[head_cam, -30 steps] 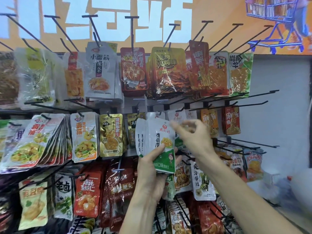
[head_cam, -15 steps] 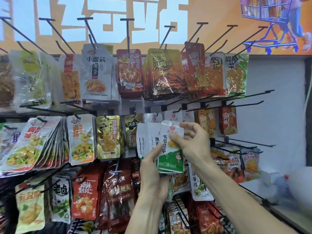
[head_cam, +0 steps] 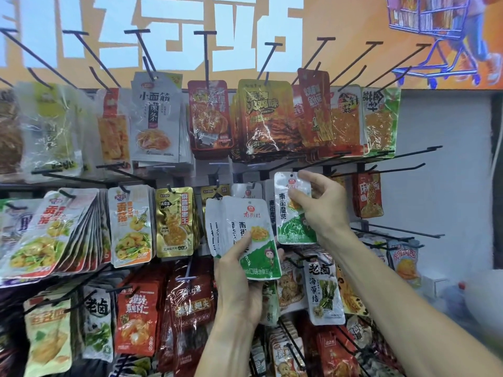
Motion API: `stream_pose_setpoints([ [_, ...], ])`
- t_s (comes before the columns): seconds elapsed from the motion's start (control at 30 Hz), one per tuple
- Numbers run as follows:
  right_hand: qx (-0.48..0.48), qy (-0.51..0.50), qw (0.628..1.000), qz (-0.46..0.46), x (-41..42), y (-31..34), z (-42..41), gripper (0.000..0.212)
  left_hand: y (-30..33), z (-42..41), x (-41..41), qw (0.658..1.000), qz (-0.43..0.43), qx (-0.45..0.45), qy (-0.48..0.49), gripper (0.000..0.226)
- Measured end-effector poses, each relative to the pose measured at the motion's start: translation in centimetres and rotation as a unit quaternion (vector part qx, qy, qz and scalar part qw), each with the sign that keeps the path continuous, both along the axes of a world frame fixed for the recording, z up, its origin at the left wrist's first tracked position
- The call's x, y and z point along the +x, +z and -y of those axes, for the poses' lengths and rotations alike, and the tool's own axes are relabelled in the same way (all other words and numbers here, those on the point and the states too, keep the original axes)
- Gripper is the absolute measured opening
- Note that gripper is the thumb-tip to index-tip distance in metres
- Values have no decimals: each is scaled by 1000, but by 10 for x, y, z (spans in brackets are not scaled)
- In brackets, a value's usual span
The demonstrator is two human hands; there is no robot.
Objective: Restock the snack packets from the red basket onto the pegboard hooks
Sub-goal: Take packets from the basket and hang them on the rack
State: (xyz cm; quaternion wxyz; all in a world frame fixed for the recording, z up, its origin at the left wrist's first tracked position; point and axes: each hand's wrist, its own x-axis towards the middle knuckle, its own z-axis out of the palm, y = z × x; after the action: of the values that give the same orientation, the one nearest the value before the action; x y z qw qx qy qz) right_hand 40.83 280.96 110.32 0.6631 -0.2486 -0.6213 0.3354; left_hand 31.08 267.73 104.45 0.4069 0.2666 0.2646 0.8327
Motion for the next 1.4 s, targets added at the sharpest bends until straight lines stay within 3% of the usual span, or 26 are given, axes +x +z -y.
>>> stream_pose_setpoints([
  [0.17,-37,2,999,27,-4,9,-14,48,1,2,-3,1000,-5,-13,8,21],
  [0.33,-72,1,991,116,-24,24,-27,54,3,0,-7,1000,0,-13,8,21],
  [0.43,-58,-66,986,141,-23,18,-21,48,2,-1,-8,1000,1,-16,-4,22],
  [0.5,-31,-88,989,115,-15,4,-2,43,0,-2,-8,1000,3,-13,-6,24],
  [0.63,-63,88,993,55,-8,-30,44,57,-4,-12,-3,1000,10,-16,-14,39],
  [0.7,-82,114,990,30,-12,-38,44,54,-4,-15,2,999,12,-25,-16,39],
  [0.93,-36,45,998,-33,0,-28,22,35,-3,-13,9,1000,12,-9,5,24],
  [1.4,-14,8,999,35,11,11,9,49,-2,1,4,999,31,10,23,36],
])
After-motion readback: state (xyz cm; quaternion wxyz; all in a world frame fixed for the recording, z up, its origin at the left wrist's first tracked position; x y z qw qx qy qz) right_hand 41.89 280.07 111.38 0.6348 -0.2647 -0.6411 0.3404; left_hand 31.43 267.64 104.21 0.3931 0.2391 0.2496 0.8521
